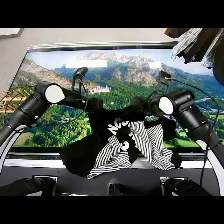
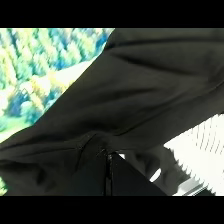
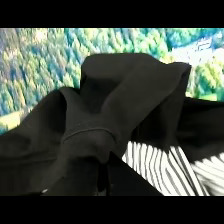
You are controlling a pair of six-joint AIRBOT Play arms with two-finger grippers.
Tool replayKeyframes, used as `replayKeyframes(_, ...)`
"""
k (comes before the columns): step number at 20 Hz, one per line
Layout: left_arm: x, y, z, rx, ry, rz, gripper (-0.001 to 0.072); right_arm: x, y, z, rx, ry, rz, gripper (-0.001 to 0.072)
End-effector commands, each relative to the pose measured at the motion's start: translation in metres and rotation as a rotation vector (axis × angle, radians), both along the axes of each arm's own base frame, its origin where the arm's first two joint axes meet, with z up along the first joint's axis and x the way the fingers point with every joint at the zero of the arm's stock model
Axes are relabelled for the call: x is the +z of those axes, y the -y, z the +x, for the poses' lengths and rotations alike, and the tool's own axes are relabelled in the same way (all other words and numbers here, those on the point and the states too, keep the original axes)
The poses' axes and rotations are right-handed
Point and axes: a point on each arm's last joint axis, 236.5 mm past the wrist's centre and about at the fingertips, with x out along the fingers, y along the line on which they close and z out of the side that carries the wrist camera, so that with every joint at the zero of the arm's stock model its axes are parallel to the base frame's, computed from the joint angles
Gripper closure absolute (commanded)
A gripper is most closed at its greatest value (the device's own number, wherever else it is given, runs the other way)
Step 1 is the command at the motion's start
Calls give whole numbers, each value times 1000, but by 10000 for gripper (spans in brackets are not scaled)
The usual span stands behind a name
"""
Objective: Fold the clothes and pants, and hang the long-sleeved shirts on hangers.
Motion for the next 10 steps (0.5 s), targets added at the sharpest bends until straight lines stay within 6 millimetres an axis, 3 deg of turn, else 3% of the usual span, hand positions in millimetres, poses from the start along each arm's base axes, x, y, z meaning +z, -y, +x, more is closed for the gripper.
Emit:
replayKeyframes(1,15,-3,-2,43,-3,-35,684,1,15,-39,13,-120,-31,681)
replayKeyframes(5,7,-27,-37,99,-104,14,684,6,46,-103,68,-255,-179,681)
replayKeyframes(8,-13,-31,-76,78,-195,-1,684,-2,27,-141,86,-285,-177,681)
replayKeyframes(10,-16,-21,-95,18,-219,-14,684,0,22,-142,54,-265,-179,681)
